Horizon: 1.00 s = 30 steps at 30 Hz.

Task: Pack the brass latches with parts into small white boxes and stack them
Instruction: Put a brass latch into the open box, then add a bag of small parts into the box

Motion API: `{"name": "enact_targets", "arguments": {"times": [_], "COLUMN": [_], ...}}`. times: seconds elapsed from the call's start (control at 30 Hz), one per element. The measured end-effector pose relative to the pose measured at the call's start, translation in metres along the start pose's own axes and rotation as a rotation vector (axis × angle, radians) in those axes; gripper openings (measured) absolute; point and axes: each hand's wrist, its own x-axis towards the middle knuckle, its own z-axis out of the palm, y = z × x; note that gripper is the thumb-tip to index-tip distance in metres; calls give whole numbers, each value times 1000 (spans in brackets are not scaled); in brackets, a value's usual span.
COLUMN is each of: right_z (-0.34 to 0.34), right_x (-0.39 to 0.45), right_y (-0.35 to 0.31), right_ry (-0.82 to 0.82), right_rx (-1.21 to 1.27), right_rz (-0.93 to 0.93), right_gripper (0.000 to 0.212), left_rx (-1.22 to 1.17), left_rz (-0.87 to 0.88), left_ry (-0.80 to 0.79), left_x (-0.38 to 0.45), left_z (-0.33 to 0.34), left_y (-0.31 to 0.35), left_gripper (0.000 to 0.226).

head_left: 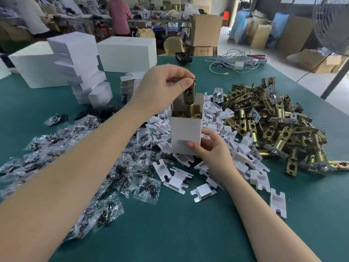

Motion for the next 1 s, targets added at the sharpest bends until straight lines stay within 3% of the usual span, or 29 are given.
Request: {"name": "enact_targets", "arguments": {"times": [0.27, 0.4, 0.53, 0.6, 0.67, 0.73, 0.8, 0.87, 0.93, 1.0], "right_z": [0, 1, 0, 0, 1, 2, 3, 3, -1, -7], "right_x": [1, 0, -1, -2, -2, -2, -3, -3, -3, -4], "right_y": [0, 0, -1, -2, -2, -4, -6, -8, -12, -18], "right_ry": [-23, -30, -45, -58, -56, -27, 17, 31, -3, -46], "right_rx": [11, 12, 14, 11, 6, -43, -125, -234, -372, -473], "right_rz": [-8, -11, -2, -1, 0, -11, -36, -80, -112, -91], "right_gripper": [33, 35, 35, 34, 33, 32, 28, 22, 25, 44], "left_rx": [353, 474, 472, 378, 117, -183, -363, -381, -383, -396], "left_rz": [86, -9, -88, -59, -85, -206, -326, -377, -378, -364], "left_ry": [-164, -88, -157, -105, 98, 250, 231, 146, 149, 178], "left_x": [-20, -31, -37, -44, -57, -68, -77, -86, -94, -100], "left_z": [15, 22, 25, 30, 40, 53, 66, 77, 84, 89], "left_y": [-18, -26, -29, -32, -33, -34, -39, -47, -58, -68], "left_gripper": [14, 15, 19, 17, 11, 43, 83, 102, 82, 58]}}
